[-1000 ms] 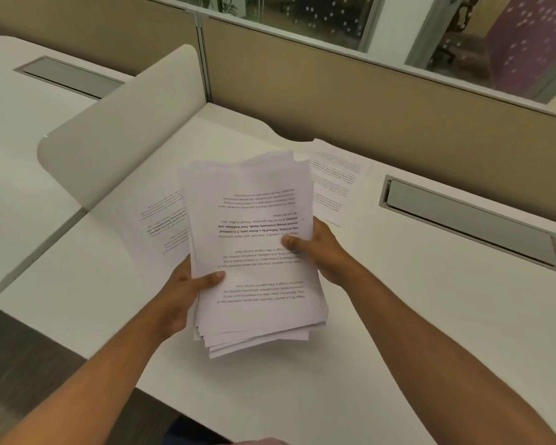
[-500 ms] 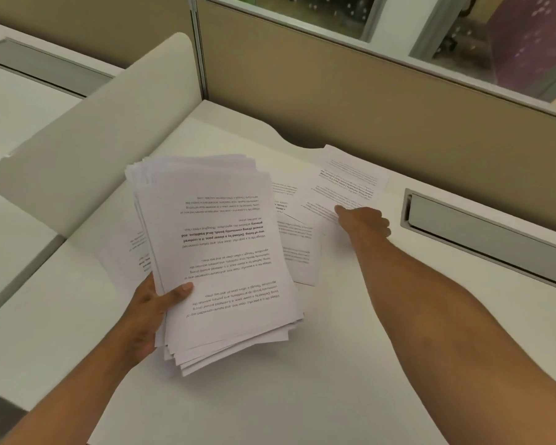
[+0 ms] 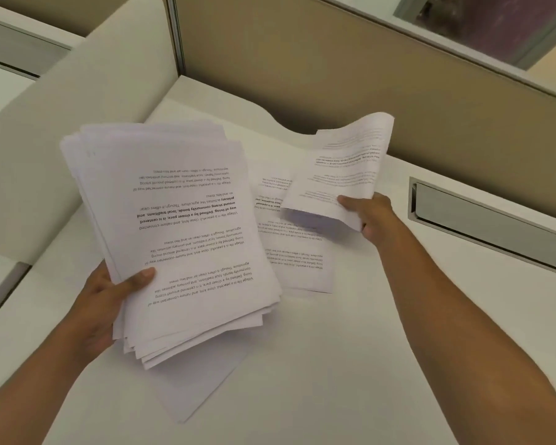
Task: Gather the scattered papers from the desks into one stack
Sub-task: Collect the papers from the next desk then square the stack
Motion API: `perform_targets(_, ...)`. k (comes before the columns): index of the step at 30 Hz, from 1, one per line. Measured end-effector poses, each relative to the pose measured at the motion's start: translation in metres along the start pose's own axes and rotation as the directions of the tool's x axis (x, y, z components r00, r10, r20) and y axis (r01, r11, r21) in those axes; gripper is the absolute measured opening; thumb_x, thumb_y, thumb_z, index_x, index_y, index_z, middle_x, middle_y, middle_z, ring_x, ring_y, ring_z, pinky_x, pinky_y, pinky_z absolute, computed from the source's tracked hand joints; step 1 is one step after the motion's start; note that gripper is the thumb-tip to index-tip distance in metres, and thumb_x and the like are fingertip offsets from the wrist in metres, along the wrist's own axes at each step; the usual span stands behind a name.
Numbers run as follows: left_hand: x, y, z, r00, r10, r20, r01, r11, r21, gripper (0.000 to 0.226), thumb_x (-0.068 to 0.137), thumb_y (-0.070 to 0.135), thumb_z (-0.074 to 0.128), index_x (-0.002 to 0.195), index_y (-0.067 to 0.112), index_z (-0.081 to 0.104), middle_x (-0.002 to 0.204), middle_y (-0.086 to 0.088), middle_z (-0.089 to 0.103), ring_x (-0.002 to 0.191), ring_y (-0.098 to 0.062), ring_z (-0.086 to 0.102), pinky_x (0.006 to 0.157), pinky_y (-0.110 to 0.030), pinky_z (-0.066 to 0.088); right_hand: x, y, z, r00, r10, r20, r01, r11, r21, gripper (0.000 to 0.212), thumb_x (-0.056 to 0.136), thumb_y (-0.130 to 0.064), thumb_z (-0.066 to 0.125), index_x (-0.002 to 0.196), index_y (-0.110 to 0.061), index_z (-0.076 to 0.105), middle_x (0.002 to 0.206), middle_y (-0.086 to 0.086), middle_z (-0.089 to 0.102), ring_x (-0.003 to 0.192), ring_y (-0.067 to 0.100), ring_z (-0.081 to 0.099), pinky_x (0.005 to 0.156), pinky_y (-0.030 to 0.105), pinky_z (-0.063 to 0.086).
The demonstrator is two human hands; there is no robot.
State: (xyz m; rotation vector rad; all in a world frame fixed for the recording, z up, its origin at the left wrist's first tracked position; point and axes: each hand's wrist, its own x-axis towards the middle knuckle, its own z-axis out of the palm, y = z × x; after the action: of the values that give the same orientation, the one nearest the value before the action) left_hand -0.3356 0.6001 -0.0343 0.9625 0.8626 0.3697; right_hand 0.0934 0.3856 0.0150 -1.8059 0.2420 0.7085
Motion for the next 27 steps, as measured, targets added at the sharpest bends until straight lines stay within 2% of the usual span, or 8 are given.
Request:
perform_targets(3,0.006,0.005,-0.012,1.0,0.006,0.005,-0.006,1.0,-0.007,0.047,0.09,0.015,0.076,0.132,0.036,0.077,0.133,-0.003,0.081,0.112,-0.026,0.082,0.077,-0.045,0.07,-0.035,0.024,0.011,0.998,-0.019,0.064,0.018,1.0,0.018,0.056,0.081,0.003,0.089,0.134,-0.003,0.071,0.13,0.013,0.077,0.116,0.032,0.075,0.099,0.044,0.061)
perform_targets(6,0.009,0.008,-0.02,1.0,0.004,0.013,-0.004,1.0,-0.012,0.046,0.091,0.015,0.075,0.131,0.037,0.078,0.132,-0.001,0.082,0.112,-0.024,0.082,0.077,-0.045,0.07,-0.059,0.057,0.032,0.998,-0.057,0.001,0.056,0.978,-0.202,0.062,0.073,-0.005,0.096,0.129,-0.005,0.07,0.127,0.012,0.077,0.114,0.031,0.075,0.101,0.044,0.061)
perform_targets(9,0.01,0.009,-0.025,1.0,0.001,0.011,-0.001,1.0,-0.01,0.046,0.09,0.015,0.076,0.131,0.037,0.078,0.132,0.0,0.082,0.112,-0.024,0.082,0.077,-0.044,0.07,-0.071,0.074,0.053,0.99,-0.093,-0.105,0.016,0.817,-0.576,0.07,0.074,-0.027,0.097,0.133,-0.011,0.062,0.138,0.009,0.064,0.131,0.035,0.059,0.104,0.044,0.054)
perform_targets(11,0.009,0.009,-0.027,1.0,-0.006,0.01,0.006,1.0,-0.011,0.047,0.089,0.015,0.076,0.132,0.035,0.077,0.133,-0.001,0.081,0.113,-0.024,0.081,0.077,-0.044,0.07,-0.076,0.075,0.063,0.978,-0.1,-0.181,-0.059,0.703,-0.709,0.078,0.075,-0.034,0.095,0.138,-0.013,0.055,0.145,0.012,0.047,0.138,0.037,0.045,0.102,0.046,0.047)
perform_targets(14,0.007,0.007,-0.029,1.0,-0.015,0.006,0.015,1.0,-0.01,0.046,0.089,0.015,0.076,0.13,0.035,0.078,0.132,-0.001,0.082,0.112,-0.024,0.082,0.077,-0.044,0.07,-0.079,0.067,0.072,0.974,-0.076,-0.216,-0.103,0.698,-0.709,0.096,0.072,-0.028,0.099,0.145,-0.006,0.042,0.152,0.017,0.038,0.142,0.04,0.041,0.105,0.05,0.048)
perform_targets(17,0.001,0.004,-0.029,1.0,-0.026,-0.009,0.026,1.0,-0.012,0.044,0.087,0.016,0.077,0.125,0.037,0.08,0.129,-0.001,0.083,0.109,-0.023,0.083,0.076,-0.043,0.07,-0.077,0.054,0.07,0.984,-0.011,-0.175,-0.109,0.741,-0.662,0.102,0.07,-0.021,0.101,0.147,0.001,0.038,0.154,0.02,0.044,0.141,0.041,0.051,0.114,0.05,0.049)
perform_targets(22,-0.011,-0.002,-0.027,0.999,-0.033,-0.021,0.033,0.999,-0.018,0.042,0.085,0.015,0.077,0.119,0.039,0.082,0.125,0.0,0.084,0.106,-0.023,0.083,0.072,-0.039,0.07,-0.072,0.043,0.065,0.994,0.052,-0.092,-0.101,0.73,-0.676,0.08,0.072,-0.015,0.098,0.138,0.0,0.056,0.141,0.017,0.065,0.133,0.038,0.062,0.112,0.046,0.053)
perform_targets(27,-0.027,-0.013,-0.031,0.999,-0.024,-0.034,0.022,0.999,-0.037,0.048,0.087,0.013,0.077,0.129,0.036,0.078,0.131,-0.002,0.082,0.11,-0.027,0.082,0.077,-0.045,0.07,-0.065,0.039,0.051,0.996,-0.056,0.067,0.084,0.821,-0.565,0.065,0.087,-0.004,0.082,0.147,-0.003,0.057,0.145,0.016,0.065,0.131,0.036,0.065,0.111,0.045,0.054)
